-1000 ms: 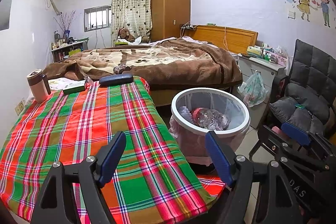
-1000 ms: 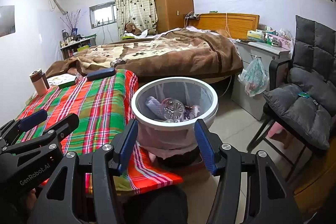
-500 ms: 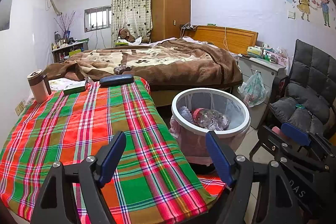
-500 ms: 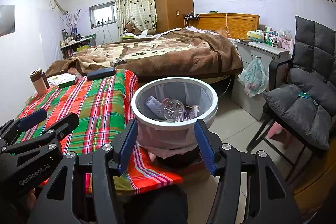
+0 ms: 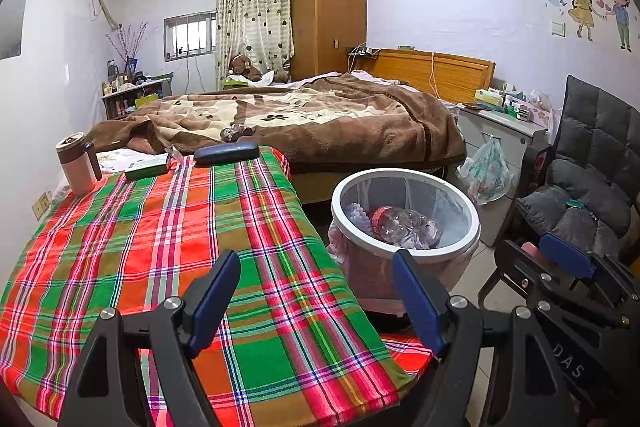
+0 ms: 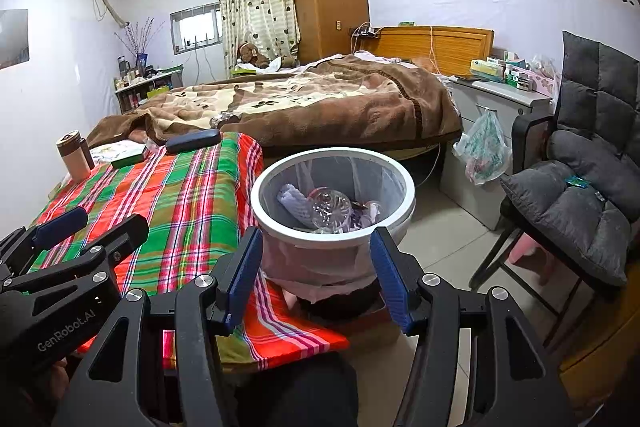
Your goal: Collect trash
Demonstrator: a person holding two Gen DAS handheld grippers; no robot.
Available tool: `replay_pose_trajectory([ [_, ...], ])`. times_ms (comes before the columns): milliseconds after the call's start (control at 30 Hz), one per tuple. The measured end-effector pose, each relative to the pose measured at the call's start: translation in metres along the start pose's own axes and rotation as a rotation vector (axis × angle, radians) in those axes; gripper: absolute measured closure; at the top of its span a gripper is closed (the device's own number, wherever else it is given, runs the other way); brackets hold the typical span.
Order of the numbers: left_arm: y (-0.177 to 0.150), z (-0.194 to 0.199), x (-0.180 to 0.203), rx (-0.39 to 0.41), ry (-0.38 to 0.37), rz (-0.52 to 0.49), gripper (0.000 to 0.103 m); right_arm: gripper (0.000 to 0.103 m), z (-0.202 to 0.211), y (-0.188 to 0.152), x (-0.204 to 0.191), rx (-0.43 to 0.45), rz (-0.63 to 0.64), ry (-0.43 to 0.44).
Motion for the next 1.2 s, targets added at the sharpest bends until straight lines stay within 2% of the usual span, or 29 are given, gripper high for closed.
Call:
replay_pose_trajectory([
  [1200, -0.0016, 0.0016, -0.003, 0.0, 0.012, 0.005, 0.026, 0.046, 0.0004, 0.0006, -0.005, -0.007, 0.01, 0.011],
])
Point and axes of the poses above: each gripper's, at about its wrist camera, not at the fingertips, and z roughly against the way its jaws point, x to its right, y to its top, the point moved 8 cm from there along -z, roughly the way its jaws point, and after that the axes turned 1 degree about z, right-handed, at the moved point
